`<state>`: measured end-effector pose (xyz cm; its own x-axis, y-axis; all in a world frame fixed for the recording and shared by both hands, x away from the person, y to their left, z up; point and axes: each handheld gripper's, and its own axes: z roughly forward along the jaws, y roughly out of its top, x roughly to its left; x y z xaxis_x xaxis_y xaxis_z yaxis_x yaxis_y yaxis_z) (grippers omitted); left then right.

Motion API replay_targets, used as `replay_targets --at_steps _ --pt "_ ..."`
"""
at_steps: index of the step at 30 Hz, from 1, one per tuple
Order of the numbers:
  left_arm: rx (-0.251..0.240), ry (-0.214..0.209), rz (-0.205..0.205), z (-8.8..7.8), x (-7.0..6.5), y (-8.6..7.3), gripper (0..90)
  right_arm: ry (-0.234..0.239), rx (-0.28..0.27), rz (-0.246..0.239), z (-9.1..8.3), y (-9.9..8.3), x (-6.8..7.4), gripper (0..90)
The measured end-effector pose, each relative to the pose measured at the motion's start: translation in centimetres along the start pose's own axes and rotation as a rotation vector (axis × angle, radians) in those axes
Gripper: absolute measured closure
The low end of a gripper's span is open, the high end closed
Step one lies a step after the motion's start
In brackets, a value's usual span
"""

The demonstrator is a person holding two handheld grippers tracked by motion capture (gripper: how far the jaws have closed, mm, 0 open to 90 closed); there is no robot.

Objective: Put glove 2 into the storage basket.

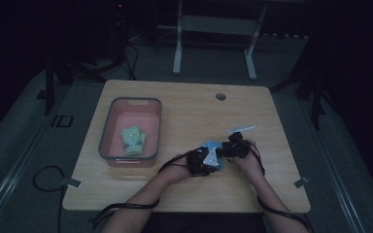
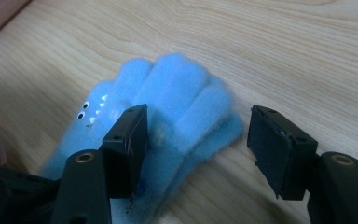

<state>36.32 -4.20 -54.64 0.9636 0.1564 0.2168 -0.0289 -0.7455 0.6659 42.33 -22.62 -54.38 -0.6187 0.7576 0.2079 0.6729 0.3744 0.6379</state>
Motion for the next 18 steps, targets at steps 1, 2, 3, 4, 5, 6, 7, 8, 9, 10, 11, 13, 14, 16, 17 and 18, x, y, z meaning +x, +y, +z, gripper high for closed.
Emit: replay_targets --at_steps 1,2,3,4,5,6,7,8,9,10,11,13,14,16,17,18 --pt "0.001 -0.003 -0.001 0.0 0.0 0.0 74.2 -0.003 0.003 0.004 0.0 0.0 0.1 38.1" --pt "-0.002 -0.005 0.000 0.0 0.1 0.0 74.3 -0.008 0.004 0.004 -0.1 -0.1 0.2 39.5" --pt "-0.004 -0.010 -0.006 0.1 0.2 -0.1 74.4 -0.014 0.006 0.016 -0.1 -0.2 0.4 42.6" --pt "-0.004 -0.015 -0.008 0.1 0.3 -0.1 74.5 -0.010 0.006 0.024 -0.2 -0.3 0.6 46.0" --pt "-0.004 -0.016 -0.002 0.1 0.3 -0.1 74.6 -0.002 0.011 0.021 -0.2 -0.3 0.8 48.6" --pt "-0.003 -0.019 0.000 0.1 0.3 -0.1 74.7 0.012 0.013 0.022 -0.1 -0.3 1.0 48.8" --pt "-0.003 -0.022 -0.001 0.1 0.4 -0.1 74.8 0.022 0.011 0.021 0.0 -0.2 1.0 48.1" --pt "0.001 -0.024 0.004 0.1 0.4 -0.1 74.9 0.034 0.008 0.026 0.1 -0.2 1.0 47.6" --pt "0.003 -0.025 0.007 0.1 0.4 -0.1 74.9 0.051 0.011 0.036 0.2 -0.1 1.0 47.6" --pt "0.003 -0.027 0.005 0.1 0.5 -0.1 75.0 0.069 0.015 0.042 0.3 0.0 1.0 47.7" --pt "0.001 -0.029 0.002 0.1 0.5 -0.1 75.0 0.084 0.020 0.040 0.4 0.1 1.0 47.8" --pt "0.003 -0.031 0.001 0.1 0.6 -0.1 75.2 0.110 0.029 0.029 0.6 0.3 1.1 48.1" --pt "0.003 -0.032 -0.001 0.0 0.6 -0.2 75.2 0.114 0.033 0.027 0.6 0.4 1.2 48.6" --pt "0.001 -0.029 -0.005 0.0 0.6 -0.2 75.2 0.125 0.037 0.013 0.8 0.6 1.3 51.0" --pt "0.002 -0.028 -0.006 0.0 0.6 -0.3 75.2 0.132 0.040 0.003 0.9 0.6 1.4 53.4" --pt "0.002 -0.027 -0.007 0.0 0.6 -0.3 75.2 0.138 0.040 -0.009 1.0 0.6 1.5 55.0"
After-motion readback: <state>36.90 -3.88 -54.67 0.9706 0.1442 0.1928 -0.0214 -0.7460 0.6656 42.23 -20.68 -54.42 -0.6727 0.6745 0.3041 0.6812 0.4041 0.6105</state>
